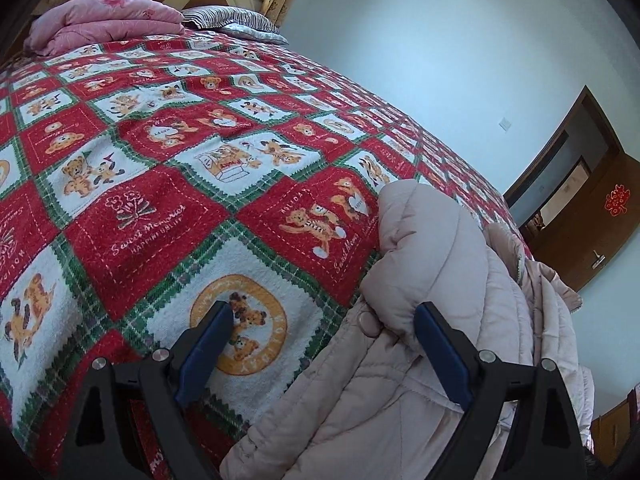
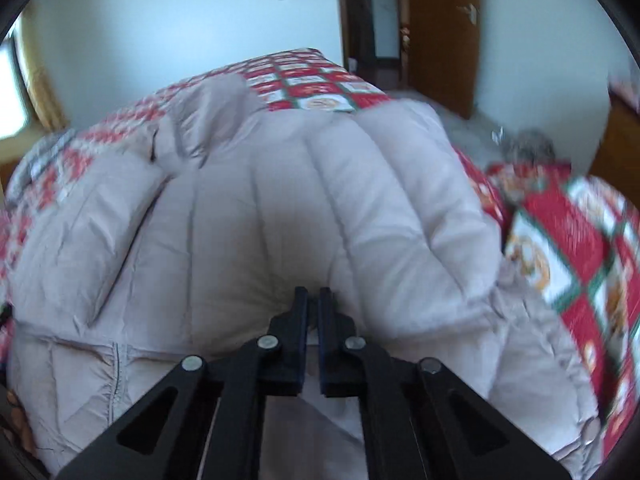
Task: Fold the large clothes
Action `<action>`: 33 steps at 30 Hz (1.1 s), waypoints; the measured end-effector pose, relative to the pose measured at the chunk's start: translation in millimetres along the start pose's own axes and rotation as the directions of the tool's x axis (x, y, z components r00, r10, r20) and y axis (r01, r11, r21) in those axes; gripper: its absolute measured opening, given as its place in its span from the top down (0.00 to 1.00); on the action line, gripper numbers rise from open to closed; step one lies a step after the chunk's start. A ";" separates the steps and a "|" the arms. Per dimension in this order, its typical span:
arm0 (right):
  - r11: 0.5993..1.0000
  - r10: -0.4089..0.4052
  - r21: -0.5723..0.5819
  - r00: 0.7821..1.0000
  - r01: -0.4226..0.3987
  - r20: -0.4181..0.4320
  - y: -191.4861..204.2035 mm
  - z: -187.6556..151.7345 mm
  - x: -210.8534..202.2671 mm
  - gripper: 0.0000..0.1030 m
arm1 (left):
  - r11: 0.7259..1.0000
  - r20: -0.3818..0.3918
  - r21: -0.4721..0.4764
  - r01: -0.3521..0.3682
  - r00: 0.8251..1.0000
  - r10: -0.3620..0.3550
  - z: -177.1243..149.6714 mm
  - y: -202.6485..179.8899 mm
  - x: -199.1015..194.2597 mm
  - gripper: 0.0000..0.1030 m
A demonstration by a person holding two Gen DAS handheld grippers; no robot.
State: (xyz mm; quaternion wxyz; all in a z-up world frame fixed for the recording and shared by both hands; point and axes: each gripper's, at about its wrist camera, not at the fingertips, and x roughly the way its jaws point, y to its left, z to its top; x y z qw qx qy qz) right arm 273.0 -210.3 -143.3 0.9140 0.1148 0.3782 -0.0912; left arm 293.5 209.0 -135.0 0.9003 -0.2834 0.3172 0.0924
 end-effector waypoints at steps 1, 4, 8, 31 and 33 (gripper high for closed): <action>1.000 0.028 -0.004 0.999 -0.028 0.015 4.2 2.8 -7.1 0.80 | 1.000 0.000 0.002 -0.003 1.000 0.003 -0.2 -0.4 0.1 0.10; 0.979 0.162 -0.137 0.982 -0.149 0.094 43.8 8.6 -35.0 0.18 | 1.000 0.001 0.005 -0.007 1.000 0.007 -0.7 -0.9 0.3 0.10; 0.899 0.264 -0.394 0.954 -0.191 0.141 121.8 5.7 -54.6 0.06 | 1.000 -0.002 0.016 -0.020 1.000 0.020 -0.9 -2.0 0.7 0.10; 0.989 0.146 -0.002 0.988 -0.147 -0.047 24.5 -4.0 -8.2 0.57 | 1.000 -0.003 0.022 -0.022 1.000 0.022 -1.2 -3.9 1.7 0.08; 0.992 0.117 0.043 0.993 -0.117 0.010 14.7 1.1 -30.4 0.40 | 0.999 -0.021 0.032 -0.026 0.999 0.027 -0.1 -4.9 2.0 0.08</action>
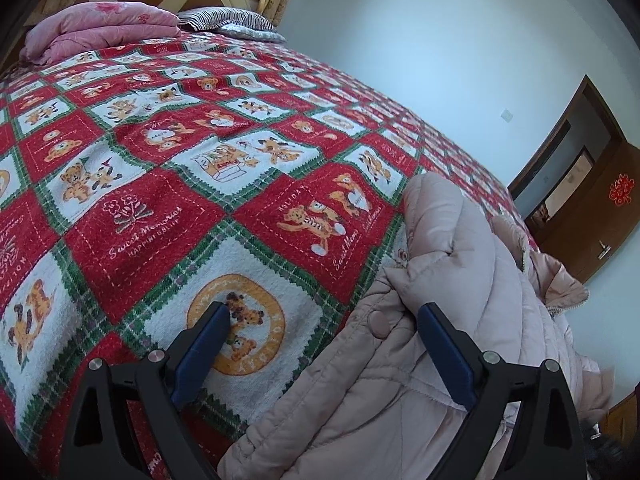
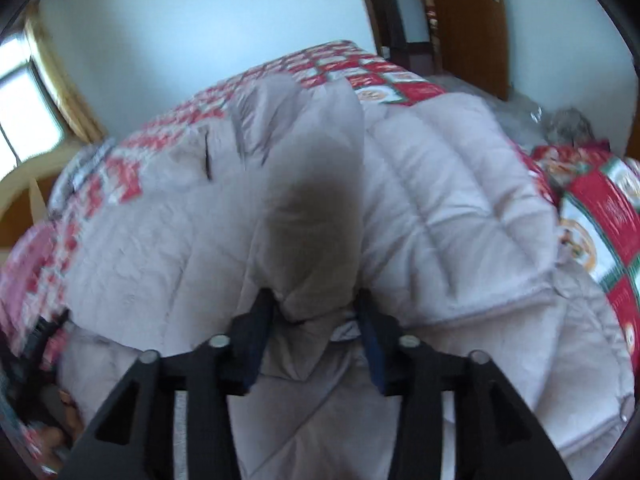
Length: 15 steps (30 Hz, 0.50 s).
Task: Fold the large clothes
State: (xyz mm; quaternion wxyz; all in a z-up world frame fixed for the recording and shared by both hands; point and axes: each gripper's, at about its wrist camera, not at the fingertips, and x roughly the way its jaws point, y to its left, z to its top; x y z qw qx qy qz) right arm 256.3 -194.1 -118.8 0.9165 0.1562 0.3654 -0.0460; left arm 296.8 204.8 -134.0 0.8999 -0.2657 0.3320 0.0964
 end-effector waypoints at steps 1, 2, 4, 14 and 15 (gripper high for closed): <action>0.999 -0.045 0.014 0.996 0.045 0.071 -5.2 3.8 -18.6 0.37 | 1.000 -0.022 0.016 -0.011 1.000 0.011 2.0 -1.6 -0.5 0.08; 0.996 -0.088 0.019 0.988 0.086 0.126 -8.6 6.1 -33.6 0.33 | 0.999 -0.040 0.032 -0.032 0.999 0.033 4.1 -3.2 -2.3 0.08; 0.983 -0.180 0.008 0.948 0.184 0.264 -10.4 14.7 -64.6 0.31 | 0.993 -0.031 0.058 -0.104 0.994 0.106 10.4 -7.3 -14.2 0.08; 0.967 0.001 -0.256 0.998 0.014 0.059 33.1 42.3 15.4 0.62 | 0.915 0.061 0.380 -0.134 0.991 0.119 49.7 -113.6 -3.3 0.08; 0.967 -0.014 -0.255 0.999 0.023 0.037 29.3 39.3 26.1 0.62 | 0.898 0.072 0.406 -0.169 0.986 0.153 46.5 -117.5 5.7 0.08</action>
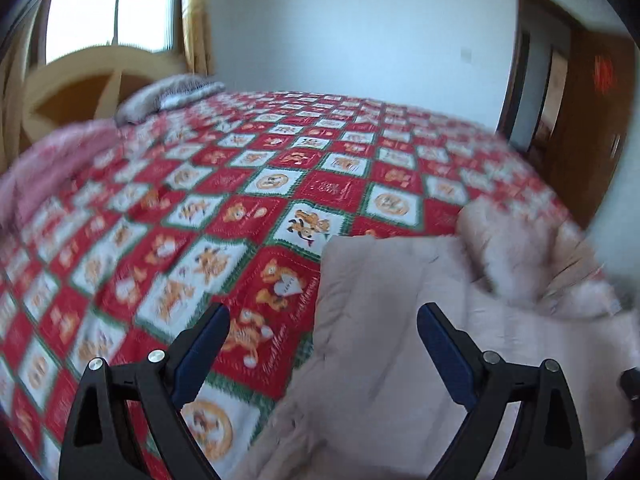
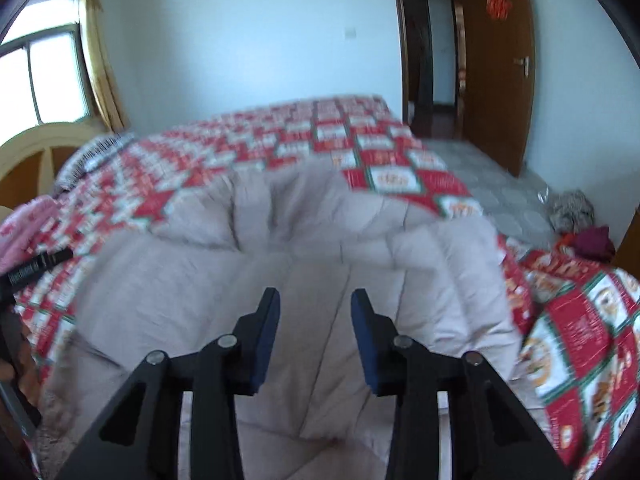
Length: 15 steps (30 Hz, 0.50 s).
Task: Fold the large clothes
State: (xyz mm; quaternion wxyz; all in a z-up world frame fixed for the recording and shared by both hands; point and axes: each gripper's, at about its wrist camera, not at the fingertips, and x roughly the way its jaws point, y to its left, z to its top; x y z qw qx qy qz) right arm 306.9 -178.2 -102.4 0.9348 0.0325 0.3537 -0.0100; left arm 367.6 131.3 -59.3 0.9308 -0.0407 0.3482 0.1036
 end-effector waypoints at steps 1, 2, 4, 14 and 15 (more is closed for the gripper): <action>1.000 -0.011 -0.003 1.000 0.011 -0.017 -0.7 -3.7 5.7 0.62 | 0.999 -0.009 0.024 -0.027 1.000 0.028 -4.1 -5.2 9.2 0.08; 1.000 -0.022 -0.010 0.999 0.021 -0.033 -0.2 -9.8 12.3 0.62 | 0.999 -0.021 0.040 -0.037 0.999 0.038 -10.2 -6.7 16.9 0.08; 1.000 -0.023 -0.016 0.998 0.022 -0.052 -2.1 -20.0 21.9 0.62 | 0.996 -0.051 0.057 -0.073 0.996 0.076 -24.5 -5.9 33.1 0.08; 1.000 0.000 -0.001 0.997 0.000 -0.080 -6.4 -32.9 29.4 0.61 | 0.999 -0.137 0.019 -0.033 0.990 0.036 -41.2 -4.1 62.7 0.03; 1.000 0.006 0.004 0.996 -0.005 -0.084 -7.6 -30.9 29.5 0.60 | 1.000 -0.143 0.018 -0.015 0.990 0.017 -39.8 -2.5 59.6 0.03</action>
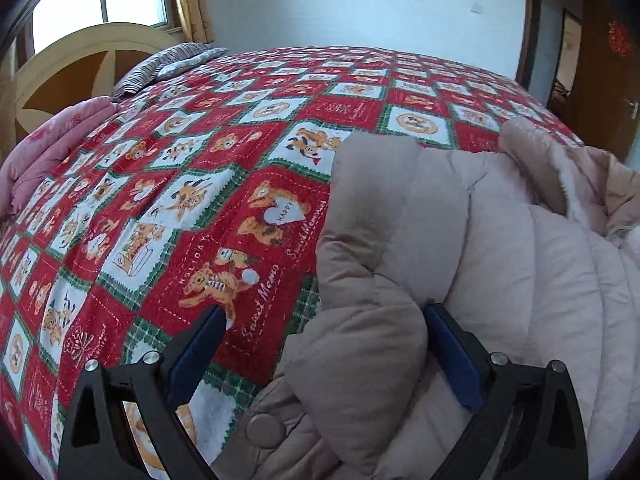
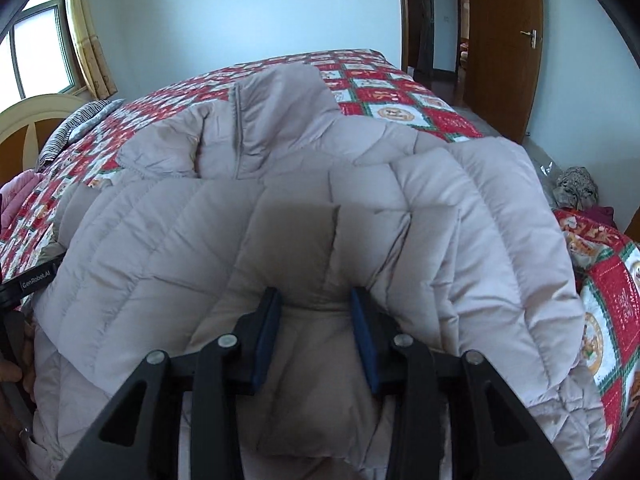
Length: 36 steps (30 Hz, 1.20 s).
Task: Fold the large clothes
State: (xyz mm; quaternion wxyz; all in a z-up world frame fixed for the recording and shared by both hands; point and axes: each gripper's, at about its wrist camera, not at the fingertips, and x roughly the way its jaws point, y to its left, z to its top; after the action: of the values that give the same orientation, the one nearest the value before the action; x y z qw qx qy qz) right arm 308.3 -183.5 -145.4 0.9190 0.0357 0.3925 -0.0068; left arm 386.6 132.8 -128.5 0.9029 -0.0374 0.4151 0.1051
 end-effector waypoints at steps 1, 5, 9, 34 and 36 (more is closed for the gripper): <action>1.000 0.015 0.011 1.000 -0.015 -0.007 -2.1 2.6 -4.3 0.58 | 1.000 -0.010 0.001 0.030 1.000 -0.030 2.1 2.2 -5.6 0.03; 0.996 0.071 0.042 0.994 -0.074 0.079 -8.8 32.0 -34.1 0.39 | 0.979 0.106 -0.009 0.205 0.974 -0.203 26.1 7.3 -49.5 0.03; 0.986 0.121 0.098 0.983 -0.135 0.139 -13.2 89.5 -41.8 0.17 | 0.951 0.086 0.007 0.311 0.947 -0.310 83.1 -16.8 -49.9 0.03; 0.984 0.065 0.175 0.992 -0.045 -0.105 -68.8 86.6 73.8 0.93 | 0.870 -0.050 0.174 0.462 0.886 -0.461 127.1 -112.5 -2.8 0.93; 0.982 0.059 0.185 0.995 -0.043 -0.081 -69.4 82.5 73.0 0.93 | 0.887 -0.017 0.173 0.428 0.902 -0.431 129.3 -106.3 -3.5 0.93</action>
State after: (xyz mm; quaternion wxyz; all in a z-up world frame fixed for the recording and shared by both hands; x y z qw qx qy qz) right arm 415.5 -257.4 -145.4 0.8940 0.1304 0.4284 -0.0176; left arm 503.7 48.7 -43.6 0.9080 -0.0488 0.3942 -0.1331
